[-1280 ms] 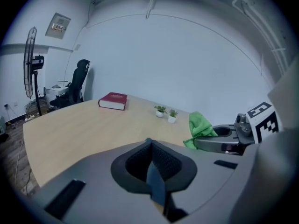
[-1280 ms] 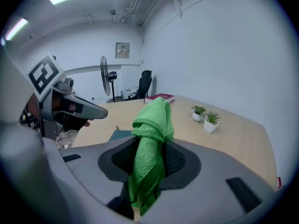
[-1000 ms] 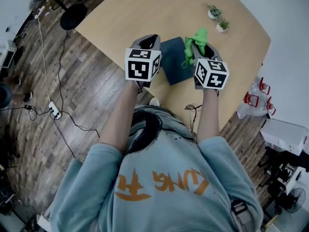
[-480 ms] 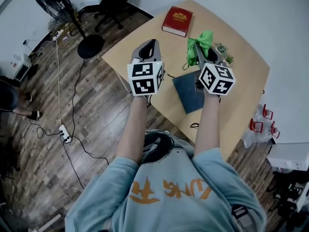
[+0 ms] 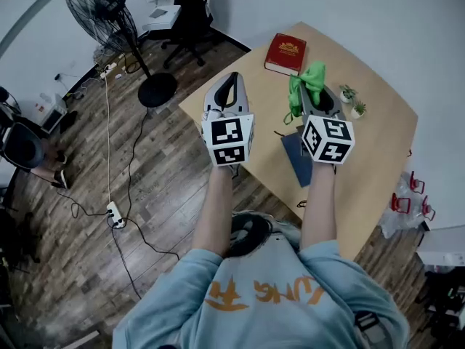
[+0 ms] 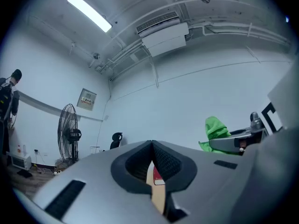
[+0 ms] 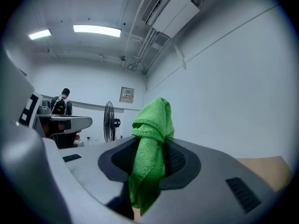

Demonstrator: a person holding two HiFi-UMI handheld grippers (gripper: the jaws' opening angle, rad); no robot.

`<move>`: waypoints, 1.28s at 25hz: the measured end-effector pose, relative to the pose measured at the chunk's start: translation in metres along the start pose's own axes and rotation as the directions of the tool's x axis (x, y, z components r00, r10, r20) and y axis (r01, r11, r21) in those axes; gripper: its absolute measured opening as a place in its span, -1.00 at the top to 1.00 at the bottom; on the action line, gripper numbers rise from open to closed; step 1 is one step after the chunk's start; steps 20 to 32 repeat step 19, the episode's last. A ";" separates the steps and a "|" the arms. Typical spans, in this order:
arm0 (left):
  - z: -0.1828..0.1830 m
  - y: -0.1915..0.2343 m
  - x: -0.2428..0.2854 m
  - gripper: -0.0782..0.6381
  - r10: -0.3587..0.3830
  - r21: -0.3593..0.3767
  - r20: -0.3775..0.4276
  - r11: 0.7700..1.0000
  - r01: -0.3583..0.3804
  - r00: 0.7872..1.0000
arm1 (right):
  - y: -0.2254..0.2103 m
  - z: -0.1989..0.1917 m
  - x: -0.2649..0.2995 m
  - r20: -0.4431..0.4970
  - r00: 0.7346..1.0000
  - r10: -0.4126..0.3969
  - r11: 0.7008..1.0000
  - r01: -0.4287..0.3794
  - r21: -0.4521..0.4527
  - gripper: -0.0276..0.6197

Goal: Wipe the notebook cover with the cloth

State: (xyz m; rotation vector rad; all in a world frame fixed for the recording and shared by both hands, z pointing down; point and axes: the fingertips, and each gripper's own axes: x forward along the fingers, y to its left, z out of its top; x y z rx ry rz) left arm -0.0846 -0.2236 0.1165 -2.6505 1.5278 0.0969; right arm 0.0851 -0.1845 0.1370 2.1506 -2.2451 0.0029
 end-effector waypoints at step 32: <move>-0.004 0.022 0.007 0.74 -0.057 -0.036 0.037 0.998 0.058 0.998 | 0.019 0.016 0.018 0.047 0.998 -0.032 0.998 0.035 -0.059 0.55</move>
